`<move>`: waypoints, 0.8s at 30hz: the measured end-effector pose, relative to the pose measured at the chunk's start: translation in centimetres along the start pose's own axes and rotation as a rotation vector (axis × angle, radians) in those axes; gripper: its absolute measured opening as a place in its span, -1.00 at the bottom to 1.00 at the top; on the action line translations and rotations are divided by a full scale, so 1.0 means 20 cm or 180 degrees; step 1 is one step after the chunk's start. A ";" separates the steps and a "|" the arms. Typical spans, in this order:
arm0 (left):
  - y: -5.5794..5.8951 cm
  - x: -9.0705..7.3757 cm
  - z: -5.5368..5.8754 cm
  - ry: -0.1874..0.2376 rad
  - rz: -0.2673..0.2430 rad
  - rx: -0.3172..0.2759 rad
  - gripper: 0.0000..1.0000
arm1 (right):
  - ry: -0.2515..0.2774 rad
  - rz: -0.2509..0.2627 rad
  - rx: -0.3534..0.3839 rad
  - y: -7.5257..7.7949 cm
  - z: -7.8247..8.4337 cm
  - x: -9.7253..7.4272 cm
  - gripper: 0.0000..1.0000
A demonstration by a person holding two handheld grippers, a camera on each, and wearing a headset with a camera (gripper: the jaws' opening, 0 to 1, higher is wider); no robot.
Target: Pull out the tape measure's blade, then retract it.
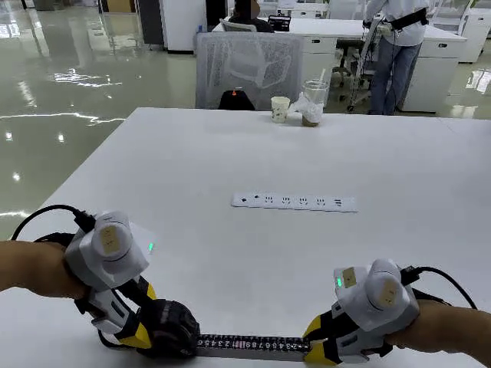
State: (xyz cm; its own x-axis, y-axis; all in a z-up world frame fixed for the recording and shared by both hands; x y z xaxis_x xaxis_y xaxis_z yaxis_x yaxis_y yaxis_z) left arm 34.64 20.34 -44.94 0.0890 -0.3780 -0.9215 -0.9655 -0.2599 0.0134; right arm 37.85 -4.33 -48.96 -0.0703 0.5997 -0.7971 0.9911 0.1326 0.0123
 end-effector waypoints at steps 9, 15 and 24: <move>0.00 0.00 0.00 -0.0001 -0.0002 -0.0003 -0.52 | -0.0014 0.0012 0.0030 0.00 0.03 -0.03 -0.82; 0.00 -0.01 0.00 -0.0002 0.0002 0.0000 -0.52 | -0.0037 0.0021 0.0056 0.00 0.07 -0.06 -0.82; 0.00 -0.01 0.00 -0.0012 0.0011 0.0008 -0.52 | -0.0075 0.0038 0.0111 -0.01 0.13 -0.11 -0.82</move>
Point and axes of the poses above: the centre of the closed fingertips' face, and the gripper's own axes: x roughly forward along the fingers, y roughly to its right, z roughly out of its underside, the point moved 4 cm from there along -x, roughly backward along the fingers, and after that the axes turned 2 degrees about -y, right-handed, at the moved point
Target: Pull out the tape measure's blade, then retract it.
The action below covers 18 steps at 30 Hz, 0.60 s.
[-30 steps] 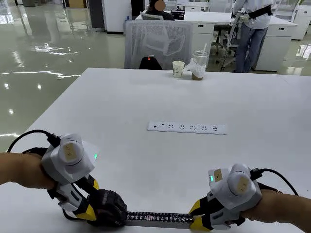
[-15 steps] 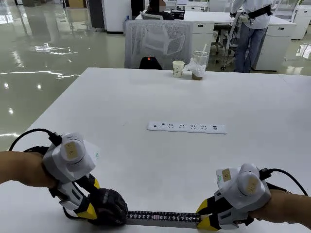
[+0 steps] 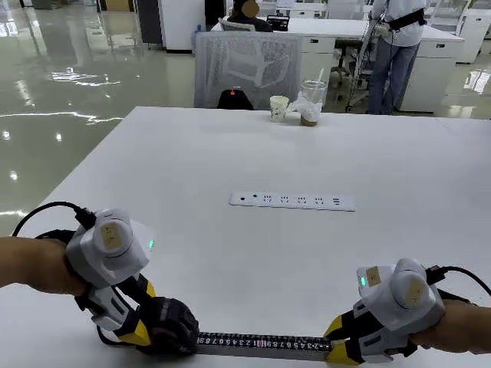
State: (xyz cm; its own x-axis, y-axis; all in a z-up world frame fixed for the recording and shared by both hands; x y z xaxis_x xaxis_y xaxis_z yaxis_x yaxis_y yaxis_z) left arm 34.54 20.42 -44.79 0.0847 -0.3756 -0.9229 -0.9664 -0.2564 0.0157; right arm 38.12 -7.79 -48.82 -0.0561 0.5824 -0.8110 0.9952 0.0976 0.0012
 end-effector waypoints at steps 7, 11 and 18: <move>0.01 0.00 0.00 -0.0005 0.0002 -0.0001 -0.52 | -0.0027 0.0010 0.0023 0.00 0.03 -0.03 -0.82; 0.01 0.00 -0.01 -0.0009 0.0004 0.0004 -0.52 | -0.0036 0.0018 0.0023 0.00 0.04 -0.04 -0.82; 0.02 -0.01 -0.01 -0.0019 0.0003 0.0008 -0.52 | -0.0069 0.0018 0.0005 0.00 0.07 -0.05 -0.82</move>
Point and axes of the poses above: the centre of the closed fingertips' face, and the gripper's own axes: x roughly forward along the fingers, y roughly to its right, z roughly out of its underside, the point moved 4 cm from there along -x, roughly backward along the fingers, and after that the axes turned 2 degrees about -y, right-handed, at the moved point
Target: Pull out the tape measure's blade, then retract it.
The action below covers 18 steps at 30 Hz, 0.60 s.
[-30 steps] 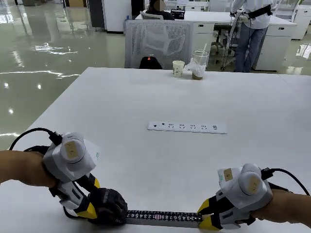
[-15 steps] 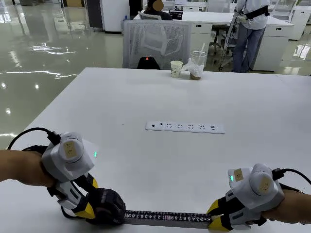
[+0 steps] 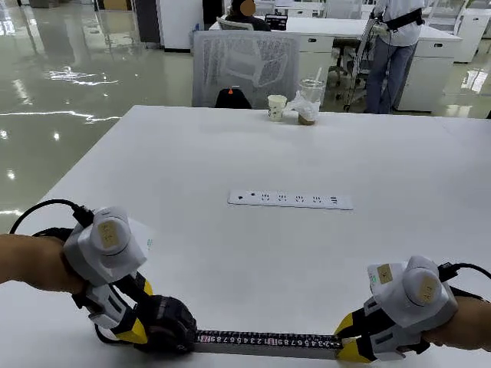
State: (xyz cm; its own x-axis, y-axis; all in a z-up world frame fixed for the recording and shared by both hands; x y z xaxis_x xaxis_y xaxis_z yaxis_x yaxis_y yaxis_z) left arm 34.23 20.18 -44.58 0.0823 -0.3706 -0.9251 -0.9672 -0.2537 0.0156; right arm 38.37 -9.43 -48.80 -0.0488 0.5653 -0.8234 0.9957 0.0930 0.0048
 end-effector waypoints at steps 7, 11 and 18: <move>0.00 0.00 0.00 -0.0001 0.0001 -0.0003 -0.52 | -0.0016 0.0001 0.0011 0.00 0.02 -0.01 -0.82; 0.00 0.00 0.00 -0.0010 0.0002 0.0001 -0.52 | -0.0025 0.0008 0.0011 0.00 0.03 -0.02 -0.82; 0.00 0.00 0.00 -0.0009 0.0003 -0.0003 -0.52 | -0.0032 0.0024 0.0013 0.00 0.04 -0.03 -0.82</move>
Point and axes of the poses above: the centre of the closed fingertips' face, and the gripper's own axes: x roughly forward along the fingers, y roughly to its right, z roughly out of its underside, the point moved 4 cm from there along -x, roughly backward along the fingers, and after that the axes turned 2 degrees about -y, right-handed, at the moved point
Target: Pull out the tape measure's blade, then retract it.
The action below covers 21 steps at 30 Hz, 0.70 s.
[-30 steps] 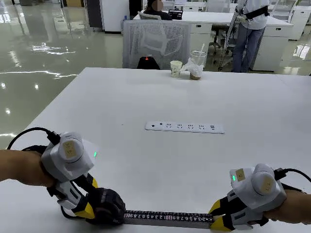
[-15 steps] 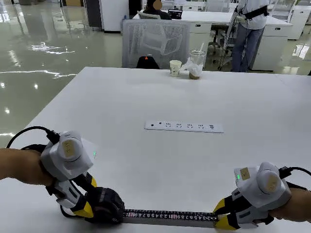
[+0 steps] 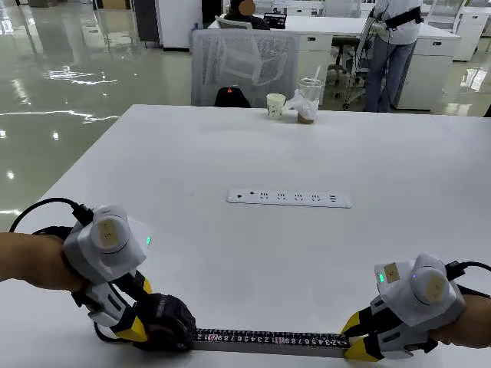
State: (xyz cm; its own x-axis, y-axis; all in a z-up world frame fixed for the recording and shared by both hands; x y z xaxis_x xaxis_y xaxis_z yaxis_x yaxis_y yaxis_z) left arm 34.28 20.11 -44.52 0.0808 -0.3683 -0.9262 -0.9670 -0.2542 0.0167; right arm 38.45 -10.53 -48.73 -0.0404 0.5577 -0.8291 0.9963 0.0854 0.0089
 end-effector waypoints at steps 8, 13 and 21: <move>0.00 0.00 0.00 -0.0018 0.0000 0.0003 -0.51 | -0.0002 0.0010 0.0020 0.00 0.01 0.00 -0.82; 0.00 0.01 -0.01 -0.0055 -0.0002 0.0034 -0.50 | -0.0010 0.0001 0.0018 0.00 0.01 0.00 -0.80; 0.00 0.00 0.00 -0.0027 -0.0026 0.0010 -0.49 | -0.0040 -0.0011 -0.0012 0.00 0.01 0.00 -0.78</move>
State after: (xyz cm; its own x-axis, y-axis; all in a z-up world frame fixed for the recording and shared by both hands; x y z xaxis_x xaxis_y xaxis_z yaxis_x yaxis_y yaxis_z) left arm 34.32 20.09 -44.59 0.0867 -0.3587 -0.9294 -0.9671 -0.2545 0.0080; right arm 38.40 -10.62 -48.81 -0.0428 0.5469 -0.8361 0.9959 0.0904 0.0081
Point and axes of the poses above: the centre of the closed fingertips' face, and the gripper's own axes: x roughly forward along the fingers, y roughly to its right, z roughly out of its underside, the point moved 4 cm from there along -x, roughly backward along the fingers, and after that the axes turned 2 degrees about -y, right-handed, at the moved point
